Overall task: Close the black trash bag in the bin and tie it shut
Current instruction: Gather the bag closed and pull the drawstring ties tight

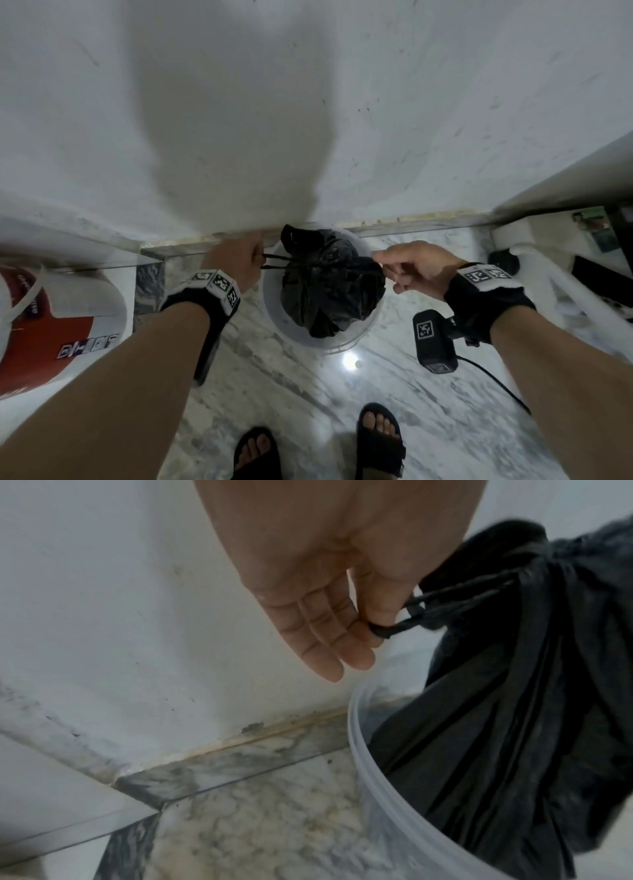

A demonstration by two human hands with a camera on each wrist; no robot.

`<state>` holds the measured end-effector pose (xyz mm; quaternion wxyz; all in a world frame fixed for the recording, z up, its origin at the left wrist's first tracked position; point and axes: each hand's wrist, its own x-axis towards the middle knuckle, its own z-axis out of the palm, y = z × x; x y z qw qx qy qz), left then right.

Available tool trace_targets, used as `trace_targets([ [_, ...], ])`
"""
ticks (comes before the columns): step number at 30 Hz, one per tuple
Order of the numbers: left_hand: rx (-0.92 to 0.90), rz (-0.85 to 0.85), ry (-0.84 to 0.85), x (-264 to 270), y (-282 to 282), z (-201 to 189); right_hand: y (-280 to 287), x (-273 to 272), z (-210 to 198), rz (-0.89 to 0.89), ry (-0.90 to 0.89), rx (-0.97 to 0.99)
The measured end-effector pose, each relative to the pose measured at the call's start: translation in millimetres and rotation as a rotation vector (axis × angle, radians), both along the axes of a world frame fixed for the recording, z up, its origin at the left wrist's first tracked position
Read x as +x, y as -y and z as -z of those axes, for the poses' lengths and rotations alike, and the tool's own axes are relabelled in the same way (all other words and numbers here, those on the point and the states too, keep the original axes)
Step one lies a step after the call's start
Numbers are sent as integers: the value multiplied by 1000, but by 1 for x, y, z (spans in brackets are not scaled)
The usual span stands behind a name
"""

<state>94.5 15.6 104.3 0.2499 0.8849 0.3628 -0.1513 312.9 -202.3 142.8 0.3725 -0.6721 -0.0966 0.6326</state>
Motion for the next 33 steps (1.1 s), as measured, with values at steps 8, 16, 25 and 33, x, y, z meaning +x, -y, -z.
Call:
trace_targets([
  [8, -51, 45, 86, -5, -2, 1, -18, 16, -23, -242, 199, 99],
  [16, 54, 177, 157, -26, -3, 2, 11, 33, -8, -152, 99, 40],
  [25, -21, 90, 111, -21, 13, 16, 23, 19, 7, -278, 135, -97],
  [33, -69, 151, 96, -41, 12, 4, 29, 19, -2, -140, 107, -7],
])
